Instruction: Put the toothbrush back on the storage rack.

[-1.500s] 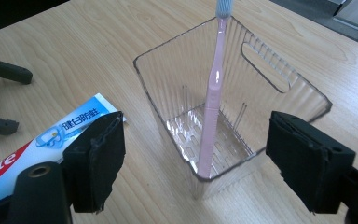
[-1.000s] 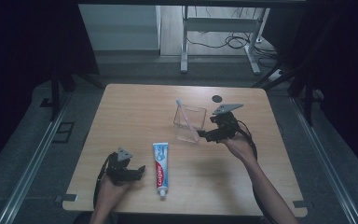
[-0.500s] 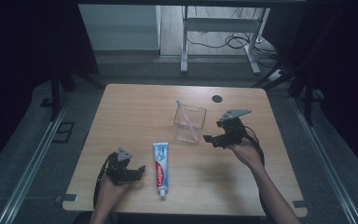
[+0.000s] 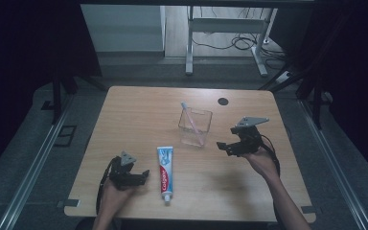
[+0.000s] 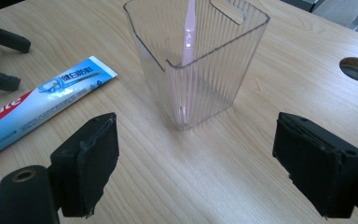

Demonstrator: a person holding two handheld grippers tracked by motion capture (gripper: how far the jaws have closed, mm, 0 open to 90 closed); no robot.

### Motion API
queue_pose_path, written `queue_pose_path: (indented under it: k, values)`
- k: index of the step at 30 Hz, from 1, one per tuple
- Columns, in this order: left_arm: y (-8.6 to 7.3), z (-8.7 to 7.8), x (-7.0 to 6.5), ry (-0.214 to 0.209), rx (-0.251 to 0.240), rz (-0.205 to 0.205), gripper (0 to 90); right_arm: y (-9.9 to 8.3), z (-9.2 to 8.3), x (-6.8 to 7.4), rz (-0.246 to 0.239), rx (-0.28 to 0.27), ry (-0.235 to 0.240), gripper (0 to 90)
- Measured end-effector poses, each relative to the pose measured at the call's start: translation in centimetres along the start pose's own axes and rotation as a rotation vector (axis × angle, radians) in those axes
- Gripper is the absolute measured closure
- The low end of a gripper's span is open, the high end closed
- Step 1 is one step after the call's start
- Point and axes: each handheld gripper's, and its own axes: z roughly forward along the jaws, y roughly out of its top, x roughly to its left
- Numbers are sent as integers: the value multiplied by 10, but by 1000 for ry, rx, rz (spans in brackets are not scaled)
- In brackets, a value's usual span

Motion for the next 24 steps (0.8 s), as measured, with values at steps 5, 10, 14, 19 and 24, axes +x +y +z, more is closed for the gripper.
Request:
queue_pose_path:
  k: [5, 10, 14, 19, 24]
  values:
    - [0, 0, -1, 4, 2, -5, 129, -8, -7, -2, 11, -1, -10, 141]
    - [0, 0, -1, 5, 2, -7, 130, -18, -13, -5, 24, -1, -18, 138]
    - [0, 0, -1, 6, 2, -7, 131, -26, -17, -7, 33, 0, -18, 132]
    - [0, 0, -1, 6, 2, -7, 131, -36, -21, -8, 47, 7, -25, 90]
    - [1, 0, -1, 7, 1, -8, 130, -45, -25, -7, 48, 18, -45, 41]
